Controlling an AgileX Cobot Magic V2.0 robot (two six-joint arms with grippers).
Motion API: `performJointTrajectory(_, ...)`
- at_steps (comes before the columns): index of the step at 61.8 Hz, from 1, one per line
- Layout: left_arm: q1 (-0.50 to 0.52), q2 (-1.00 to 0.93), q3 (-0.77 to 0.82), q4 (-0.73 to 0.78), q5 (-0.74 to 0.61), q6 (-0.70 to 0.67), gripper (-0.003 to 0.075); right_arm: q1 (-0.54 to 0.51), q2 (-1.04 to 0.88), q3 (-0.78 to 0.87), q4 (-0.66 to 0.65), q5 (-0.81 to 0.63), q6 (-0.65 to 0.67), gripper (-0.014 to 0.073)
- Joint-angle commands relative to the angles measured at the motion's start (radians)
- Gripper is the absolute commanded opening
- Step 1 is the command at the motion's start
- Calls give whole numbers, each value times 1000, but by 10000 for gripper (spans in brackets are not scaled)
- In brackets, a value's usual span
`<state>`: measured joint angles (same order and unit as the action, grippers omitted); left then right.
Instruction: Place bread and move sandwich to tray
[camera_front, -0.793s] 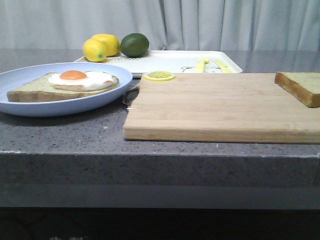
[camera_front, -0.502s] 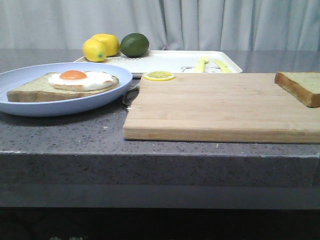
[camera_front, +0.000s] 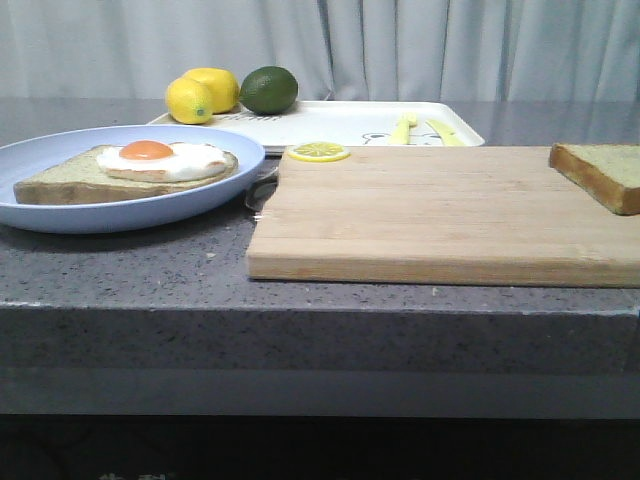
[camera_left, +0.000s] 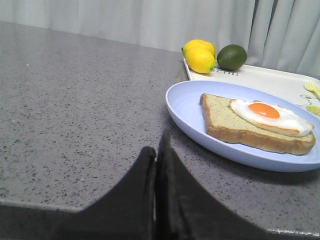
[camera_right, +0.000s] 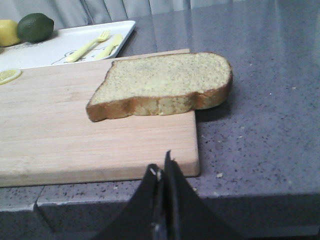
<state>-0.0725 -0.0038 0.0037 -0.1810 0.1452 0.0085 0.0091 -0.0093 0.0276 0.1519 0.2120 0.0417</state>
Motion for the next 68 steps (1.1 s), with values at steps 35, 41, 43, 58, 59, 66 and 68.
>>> performJointTrajectory(35,-3,-22,2,-11,-391,-9,-20,-6,-18,-29,57,-217,-8,-69)
performJointTrajectory(41,-3,-22,-12,-11,-514,-9,-20,-6,-18,-88,57,-198,-8,-69)
performJointTrajectory(43,-3,-20,-29,-11,-517,-9,-20,-6,-18,-120,57,-179,-8,-69)
performJointTrajectory(58,-3,118,-254,88,-210,-2,-20,-6,115,-398,40,49,-8,-69)
performJointTrajectory(59,-3,141,-273,90,-194,-2,-20,-6,138,-412,40,62,-8,-69)
performJointTrajectory(66,-3,297,-383,92,-62,-2,-20,-6,298,-517,12,142,-11,-67)
performJointTrajectory(68,-3,333,-408,92,-29,-2,-20,-6,336,-532,2,148,-11,-67)
